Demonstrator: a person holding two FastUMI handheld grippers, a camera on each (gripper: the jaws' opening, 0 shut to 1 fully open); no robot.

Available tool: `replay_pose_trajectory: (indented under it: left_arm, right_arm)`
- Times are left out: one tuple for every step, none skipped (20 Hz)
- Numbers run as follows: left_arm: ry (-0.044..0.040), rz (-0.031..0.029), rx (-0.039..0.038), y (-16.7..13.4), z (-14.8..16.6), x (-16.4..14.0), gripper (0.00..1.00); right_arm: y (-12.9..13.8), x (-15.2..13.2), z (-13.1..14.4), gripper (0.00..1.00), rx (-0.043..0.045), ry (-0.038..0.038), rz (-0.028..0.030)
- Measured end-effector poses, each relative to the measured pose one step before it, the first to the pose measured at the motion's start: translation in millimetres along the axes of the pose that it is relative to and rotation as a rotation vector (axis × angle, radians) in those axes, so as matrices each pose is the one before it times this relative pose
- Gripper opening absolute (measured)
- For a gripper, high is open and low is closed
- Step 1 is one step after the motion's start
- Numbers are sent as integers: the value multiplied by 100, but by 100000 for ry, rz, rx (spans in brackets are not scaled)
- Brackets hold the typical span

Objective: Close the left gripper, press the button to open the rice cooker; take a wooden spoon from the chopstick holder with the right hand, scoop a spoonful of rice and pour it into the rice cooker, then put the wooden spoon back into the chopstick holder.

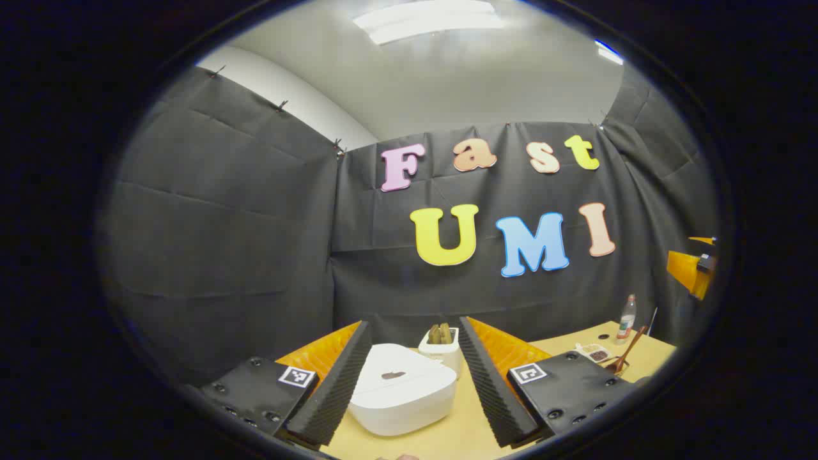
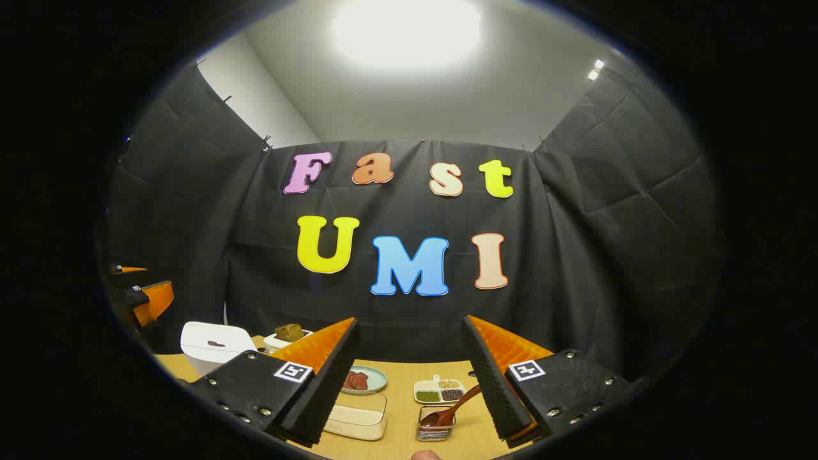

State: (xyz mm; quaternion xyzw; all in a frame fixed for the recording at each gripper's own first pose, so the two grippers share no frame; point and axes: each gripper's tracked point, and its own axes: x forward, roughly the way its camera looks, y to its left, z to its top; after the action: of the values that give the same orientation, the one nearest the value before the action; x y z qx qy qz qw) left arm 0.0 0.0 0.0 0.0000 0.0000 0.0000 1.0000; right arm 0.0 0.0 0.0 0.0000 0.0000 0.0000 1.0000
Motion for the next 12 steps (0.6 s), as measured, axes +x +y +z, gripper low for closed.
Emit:
replay_pose_trajectory:
  left_arm:
    - [34, 127, 78, -85, -216, -32, 91]
    - [-207, 18, 8, -38, 86, 177, 95]
    - [-150, -288, -32, -179, -51, 124, 99]
    - [-12, -307, 101, -202, 93, 143, 91]
    - [-79, -147, 204, -176, -126, 120, 91]
    - [-55, 14, 64, -42, -7, 63, 95]
    - [216, -72, -244, 8, -337, 121, 95]
    - [426, -387, -291, -174, -195, 213, 91]
    - [561, -252, -69, -159, -308, 304, 95]
    - [477, -204, 34, -113, -57, 268, 95]
    - [194, -412, -114, -134, -107, 151, 91]
    - [11, -612, -294, -285, 124, 130, 95]
  right_arm:
    - [103, -12, -87, 96, -222, -149, 323]
    - [23, 44, 52, 96, -226, -106, 293]
    - [40, 63, -7, 96, -182, 6, 17]
    - [-87, 113, -90, 95, -97, 322, -180]
    - [34, 92, -224, 95, -55, 526, 113]
    - [2, 150, -188, 95, -408, 514, -118]
    - [-296, 144, -147, 95, -340, 261, -637]
    - [-192, 9, -157, 96, 83, 304, -593]
    - [-23, 3, -212, 96, 444, 471, -436]
    - [-63, 69, -212, 96, 578, 623, -265]
    - [-144, 66, -266, 96, 361, 540, -398]
    - [-173, 64, -122, 96, 412, 572, -674]
